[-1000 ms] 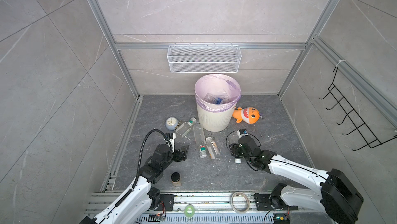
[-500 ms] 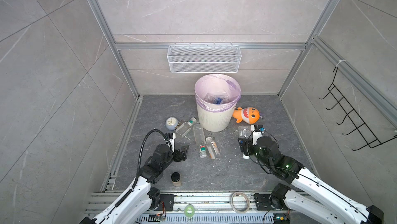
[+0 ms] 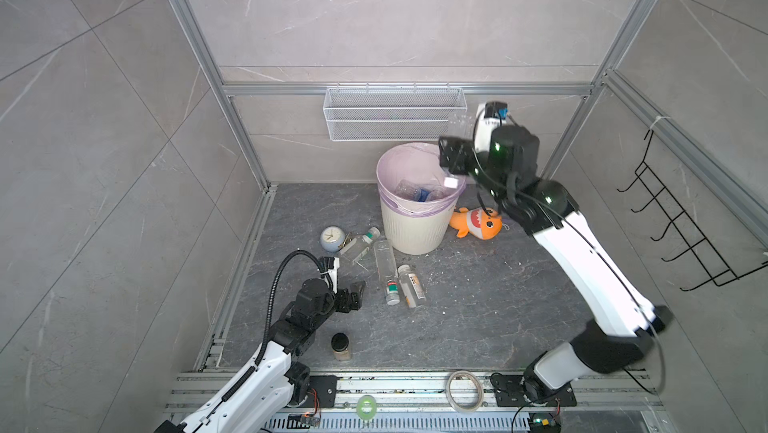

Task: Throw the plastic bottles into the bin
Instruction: 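Carry the blue-labelled bottle with the right gripper over the bin and release it, then withdraw the right gripper from the bin back toward the remaining bottles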

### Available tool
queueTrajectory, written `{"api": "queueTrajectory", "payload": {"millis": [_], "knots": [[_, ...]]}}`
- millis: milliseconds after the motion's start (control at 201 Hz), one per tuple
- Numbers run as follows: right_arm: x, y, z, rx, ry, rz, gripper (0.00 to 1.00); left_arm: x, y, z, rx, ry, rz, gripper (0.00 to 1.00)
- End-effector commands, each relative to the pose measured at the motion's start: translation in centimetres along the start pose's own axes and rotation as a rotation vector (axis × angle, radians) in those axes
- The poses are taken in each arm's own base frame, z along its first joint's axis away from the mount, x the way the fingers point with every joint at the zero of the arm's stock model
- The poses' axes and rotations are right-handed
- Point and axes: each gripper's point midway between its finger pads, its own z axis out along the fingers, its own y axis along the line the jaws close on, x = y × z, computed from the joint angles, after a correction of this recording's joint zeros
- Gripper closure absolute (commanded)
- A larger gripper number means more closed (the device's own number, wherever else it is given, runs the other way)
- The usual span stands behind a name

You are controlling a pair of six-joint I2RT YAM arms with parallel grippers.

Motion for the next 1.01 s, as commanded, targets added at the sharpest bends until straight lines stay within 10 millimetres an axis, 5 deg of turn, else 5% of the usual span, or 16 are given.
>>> {"api": "queueTrajectory", "payload": {"millis": [0, 214, 428, 742, 1000], "knots": [[2.6, -2.0, 4.2, 0.102, 0.119, -0.064, 0.01, -1.1, -0.5, -0.3, 0.021, -0.051, 0.022, 0.04], [0.5, -2.4, 3.6, 0.124, 0.048, -0.047, 0.01, -1.2, -0.3, -0.5, 0.012, -0.065, 0.02, 0.04], [1.3, -2.7, 2.4, 0.117, 0.102, -0.064, 0.01, -1.2, -0.3, -0.3, 0.012, -0.057, 0.02, 0.04], [6.6, -5.2, -2.1, 0.076, 0.123, -0.035, 0.01, -1.2, -0.1, -0.3, -0.001, -0.054, 0.016, 0.0], [13.1, -9.2, -7.4, 0.119, 0.188, -0.029, 0.01, -1.3, 0.4, -0.3, -0.034, -0.058, 0.001, 0.0]]}}
